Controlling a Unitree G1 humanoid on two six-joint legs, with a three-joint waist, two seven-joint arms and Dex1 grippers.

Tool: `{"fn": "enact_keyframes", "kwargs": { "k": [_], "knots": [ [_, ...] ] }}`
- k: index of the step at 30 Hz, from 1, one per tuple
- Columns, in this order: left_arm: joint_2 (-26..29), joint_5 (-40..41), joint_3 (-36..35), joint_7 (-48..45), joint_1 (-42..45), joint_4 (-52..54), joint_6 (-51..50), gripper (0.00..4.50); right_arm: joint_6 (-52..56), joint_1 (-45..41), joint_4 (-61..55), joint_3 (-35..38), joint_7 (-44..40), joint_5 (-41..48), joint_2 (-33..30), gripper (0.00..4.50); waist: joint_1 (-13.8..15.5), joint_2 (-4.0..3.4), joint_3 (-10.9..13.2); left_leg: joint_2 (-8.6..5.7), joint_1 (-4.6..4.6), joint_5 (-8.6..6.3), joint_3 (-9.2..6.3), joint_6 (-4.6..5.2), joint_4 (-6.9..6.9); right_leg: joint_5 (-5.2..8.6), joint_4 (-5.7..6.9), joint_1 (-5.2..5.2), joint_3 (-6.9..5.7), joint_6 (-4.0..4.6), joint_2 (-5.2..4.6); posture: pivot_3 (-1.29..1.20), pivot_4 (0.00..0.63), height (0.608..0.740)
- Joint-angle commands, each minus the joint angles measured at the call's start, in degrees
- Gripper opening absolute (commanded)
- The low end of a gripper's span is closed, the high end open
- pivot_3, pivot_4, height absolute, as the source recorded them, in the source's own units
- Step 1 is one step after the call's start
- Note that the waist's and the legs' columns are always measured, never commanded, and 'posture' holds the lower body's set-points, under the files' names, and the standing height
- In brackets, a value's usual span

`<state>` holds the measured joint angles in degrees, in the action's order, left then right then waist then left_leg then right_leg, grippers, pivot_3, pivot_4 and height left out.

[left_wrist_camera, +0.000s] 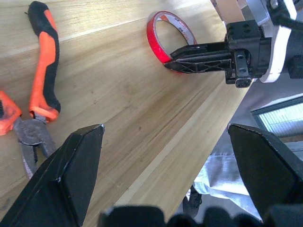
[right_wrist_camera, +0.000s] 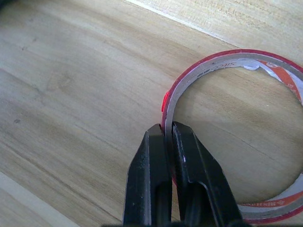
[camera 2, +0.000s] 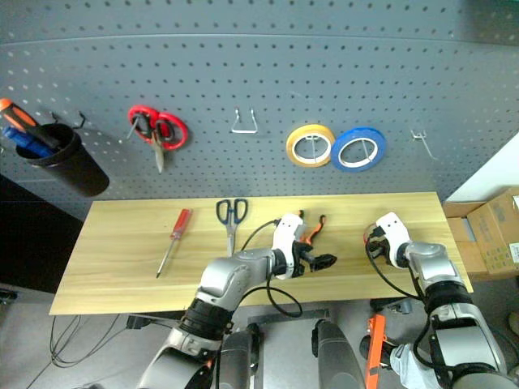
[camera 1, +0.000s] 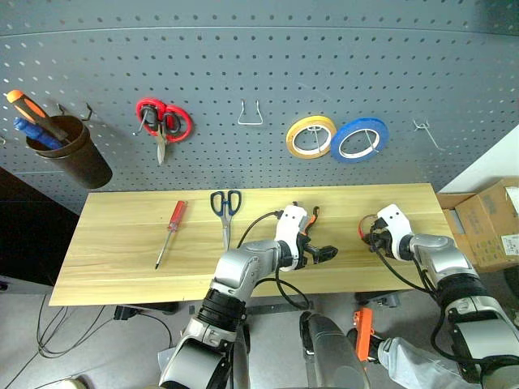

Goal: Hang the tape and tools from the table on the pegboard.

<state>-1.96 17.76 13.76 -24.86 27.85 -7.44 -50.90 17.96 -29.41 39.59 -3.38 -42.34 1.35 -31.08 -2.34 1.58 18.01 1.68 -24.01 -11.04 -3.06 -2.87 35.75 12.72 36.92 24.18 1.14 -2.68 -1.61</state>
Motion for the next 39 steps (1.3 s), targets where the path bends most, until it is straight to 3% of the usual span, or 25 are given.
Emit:
{"fn": "enact_keyframes", "kwargs": {
  "k": [1,7,11,13,18,26,32,39],
  "knots": [
    [0.36,-1.32,3.5,-2.48,-0.13,2.05,4.14,4.5,-1.46,10.37,-12.34,1.47,3.85,-1.41,-2.15,0.03,0.7,-0.09,-0.09,0.0,-0.01,-0.01,-0.03,-0.02,0.0,0.01,-0.01,0.0,-0.02,-0.01,0.0,-0.02,0.266,0.74],
    [1.11,1.57,3.99,-7.85,0.34,8.71,6.12,4.5,-2.78,30.57,-46.67,7.25,16.7,-5.74,-0.64,0.03,0.28,-0.47,-0.41,-0.13,-0.43,-0.15,-0.01,-0.29,0.22,0.1,-0.06,0.25,0.01,-0.2,-0.14,-0.1,0.213,0.74],
    [3.32,3.81,4.13,-12.36,1.92,14.44,5.6,4.5,-0.23,38.6,-63.48,9.34,26.06,-10.4,4.94,0.03,-1.06,-0.6,-1.98,-0.12,-0.65,-0.08,0.14,-0.48,0.25,0.04,0.1,0.73,0.18,-0.29,-0.12,-0.15,0.163,0.74],
    [3.95,4.31,3.41,-14.08,3.57,14.54,7.29,4.5,-0.79,39.07,-66.53,8.81,30.16,-13.78,7.12,0.03,-1.16,-0.62,-3.05,-0.08,-0.67,-0.04,0.11,-0.55,0.23,0.03,0.16,0.81,0.14,-0.28,-0.07,-0.17,0.144,0.74],
    [1.45,6.55,-1.12,-13.67,8.3,10.31,9.36,4.5,-9.17,33.66,-61.42,7.54,35.78,-18.54,7.35,0.03,-2.43,-0.52,-5.55,-0.14,-0.67,0.02,0.28,-0.64,0.39,-0.01,0.0,0.73,0.37,-0.05,-0.03,-0.19,0.098,0.74],
    [-3.38,5.25,-5.35,-11.95,18.13,-2.33,17.12,4.5,-21.03,17.64,-37.77,10.38,37.95,-16.13,2.82,0.03,-3.97,-0.26,-7.81,-0.45,-0.06,0.08,0.5,-0.48,0.49,-0.06,-0.14,-0.08,1.36,-0.1,0.23,-0.19,0.043,0.74],
    [-5.93,3.37,-6.3,-11.06,22.75,-11.34,23.89,4.5,-29.71,9.27,-21.89,10.44,34.21,-10.58,2.05,0.03,-5.75,-0.45,-9.03,-0.43,0.12,0.09,0.49,-0.47,0.31,-0.23,-0.1,-0.12,1.42,-0.41,0.3,-0.18,0.024,0.74],
    [-6.29,1.28,-6.1,-10.41,25.66,-17.6,27.86,4.5,-34.37,3.81,-13.14,9.05,25.37,-3.72,3.69,0.03,-7.9,-0.64,-9.47,-0.44,0.2,0.12,0.51,-0.44,0.35,-0.3,0.0,-0.15,1.57,-0.52,0.33,-0.17,0.022,0.74]
  ]
}}
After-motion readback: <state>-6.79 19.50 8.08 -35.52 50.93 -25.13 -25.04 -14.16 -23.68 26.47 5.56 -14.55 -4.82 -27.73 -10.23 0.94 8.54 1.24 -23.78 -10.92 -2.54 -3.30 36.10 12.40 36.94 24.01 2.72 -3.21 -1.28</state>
